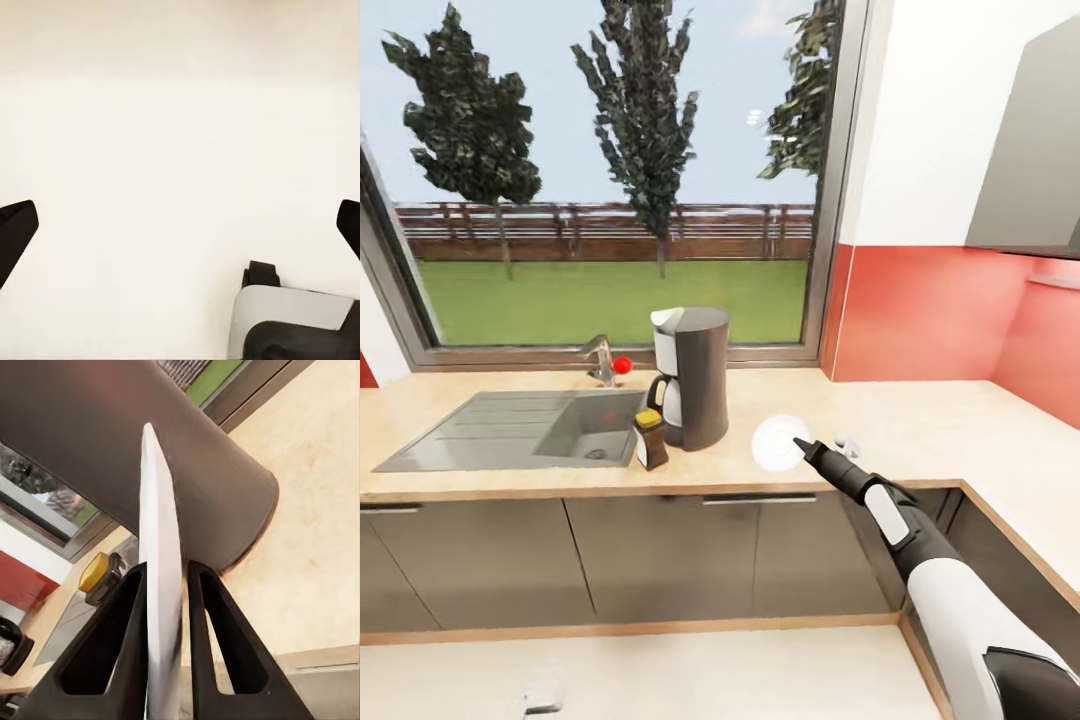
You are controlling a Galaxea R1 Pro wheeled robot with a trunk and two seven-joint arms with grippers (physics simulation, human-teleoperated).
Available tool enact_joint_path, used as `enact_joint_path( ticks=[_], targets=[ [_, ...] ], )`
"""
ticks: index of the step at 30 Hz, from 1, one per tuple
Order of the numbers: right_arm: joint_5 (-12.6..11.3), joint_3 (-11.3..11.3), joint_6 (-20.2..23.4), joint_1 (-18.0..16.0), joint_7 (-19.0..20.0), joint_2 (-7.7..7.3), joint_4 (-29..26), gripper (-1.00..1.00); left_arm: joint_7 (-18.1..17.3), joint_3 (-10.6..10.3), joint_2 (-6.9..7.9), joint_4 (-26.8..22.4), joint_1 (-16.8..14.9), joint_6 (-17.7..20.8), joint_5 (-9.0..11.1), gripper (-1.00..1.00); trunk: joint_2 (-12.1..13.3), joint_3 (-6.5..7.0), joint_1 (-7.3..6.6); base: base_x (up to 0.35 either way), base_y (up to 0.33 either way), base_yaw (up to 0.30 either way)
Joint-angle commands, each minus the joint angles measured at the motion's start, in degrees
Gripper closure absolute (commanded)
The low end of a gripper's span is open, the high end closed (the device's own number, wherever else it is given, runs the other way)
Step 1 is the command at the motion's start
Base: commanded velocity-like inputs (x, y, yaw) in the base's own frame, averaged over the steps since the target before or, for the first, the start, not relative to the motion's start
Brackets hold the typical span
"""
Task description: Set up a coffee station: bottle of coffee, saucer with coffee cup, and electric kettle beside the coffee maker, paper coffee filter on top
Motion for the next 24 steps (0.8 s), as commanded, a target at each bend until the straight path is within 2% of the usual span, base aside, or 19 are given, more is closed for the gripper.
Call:
enact_joint_path(
  ticks=[1,2,6,12,16,17,18,20,23,24],
  targets=[
    [-0.5,-0.2,0.6,0.0,0.2,0.10,0.0,1.00,0.4,-0.5,0.02,0.8,0.0,0.3,0.5,-1.00,-0.1,-0.11,0.03,0.000,0.000,0.276],
    [-0.5,-0.2,0.5,0.0,0.2,0.28,0.0,1.00,0.4,-0.5,-0.18,4.4,0.0,0.4,-1.6,-1.00,-0.1,-0.11,0.03,0.000,0.000,0.276],
    [-0.5,-0.3,0.5,0.0,-0.1,0.31,0.1,1.00,0.7,-0.4,-0.27,7.0,0.0,0.6,-3.7,-1.00,-0.1,-0.11,0.03,0.000,0.000,0.276],
    [-0.7,-0.4,0.5,0.0,-3.8,0.32,2.1,1.00,4.7,-0.2,-0.32,7.2,0.0,3.4,-4.2,-1.00,-0.1,-0.11,0.03,0.000,0.000,0.265],
    [-0.9,-1.0,0.5,0.0,-4.7,-0.02,2.2,1.00,5.6,-0.2,-0.32,7.3,0.0,3.9,-4.2,-1.00,-0.1,-0.11,0.03,0.002,0.000,0.092],
    [-0.9,-1.5,0.5,0.0,-4.9,-0.14,2.2,1.00,5.8,-0.2,-0.32,7.4,0.0,3.9,-4.2,-1.00,-0.1,-0.11,0.03,0.046,0.000,0.025],
    [-0.9,-3.7,0.7,0.0,-5.1,-0.39,2.2,1.00,6.0,-0.2,-0.32,8.1,0.0,4.0,-4.2,-1.00,-0.1,-0.11,0.03,0.037,0.000,0.005],
    [-0.9,-5.9,2.0,0.0,-5.1,-0.40,2.2,1.00,6.0,-0.2,-0.32,8.6,0.0,4.0,-4.2,-1.00,-0.1,-0.11,0.03,0.019,0.000,0.003],
    [-0.9,-10.8,8.3,0.0,-6.4,-0.36,1.6,1.00,6.2,-0.2,-0.51,9.9,0.0,3.9,-4.2,-1.00,-0.1,-0.11,0.03,0.041,0.000,0.001],
    [-0.9,-11.0,8.6,0.0,-6.5,-0.37,1.6,1.00,6.2,-0.2,-0.62,10.0,0.0,3.9,-4.2,-1.00,-0.1,-0.11,0.03,0.179,0.000,0.000]
  ],
)
